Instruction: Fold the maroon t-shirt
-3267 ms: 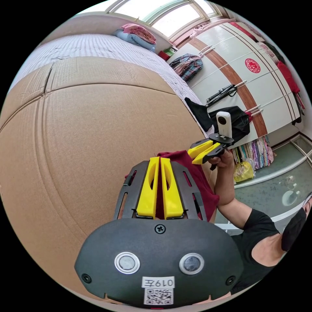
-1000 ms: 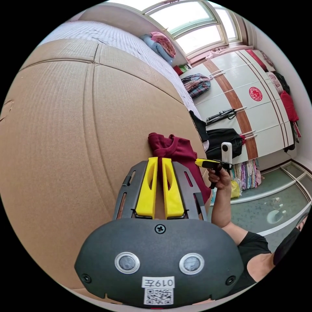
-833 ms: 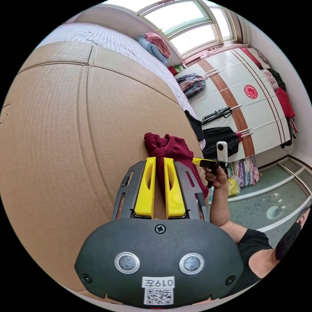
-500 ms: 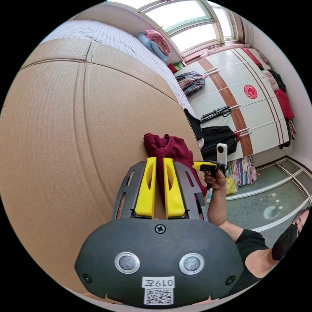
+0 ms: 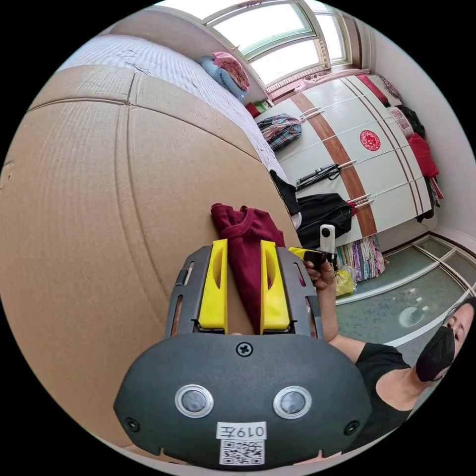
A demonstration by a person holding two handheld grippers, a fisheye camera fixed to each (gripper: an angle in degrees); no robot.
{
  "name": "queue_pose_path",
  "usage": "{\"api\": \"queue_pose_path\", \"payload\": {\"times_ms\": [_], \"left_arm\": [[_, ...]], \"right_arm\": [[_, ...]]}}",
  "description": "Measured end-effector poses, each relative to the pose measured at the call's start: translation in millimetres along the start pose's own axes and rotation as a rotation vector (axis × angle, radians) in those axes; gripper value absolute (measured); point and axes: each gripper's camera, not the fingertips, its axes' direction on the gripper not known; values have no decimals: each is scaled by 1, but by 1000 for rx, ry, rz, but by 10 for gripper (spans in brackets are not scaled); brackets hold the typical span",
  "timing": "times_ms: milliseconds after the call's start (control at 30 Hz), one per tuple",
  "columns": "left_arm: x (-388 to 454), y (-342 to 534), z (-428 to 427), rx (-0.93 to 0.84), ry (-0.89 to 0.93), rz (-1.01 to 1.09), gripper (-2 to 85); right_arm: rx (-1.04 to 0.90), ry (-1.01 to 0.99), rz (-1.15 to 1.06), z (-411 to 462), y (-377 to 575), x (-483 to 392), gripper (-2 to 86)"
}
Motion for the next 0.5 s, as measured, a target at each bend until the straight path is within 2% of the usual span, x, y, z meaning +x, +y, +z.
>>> {"api": "queue_pose_path", "payload": {"times_ms": [200,267,500], "left_arm": [[-1,44,-4,-3,-13,-20,92],[1,54,-2,-12,-33,-19,91],[1,78,0,-8,-40,-21,88]], "right_arm": [[-33,32,-32,5,14,-14,56],[-44,106,-26,6,16,-16,56],[-19,96,-16,5,28,-14,53]]}}
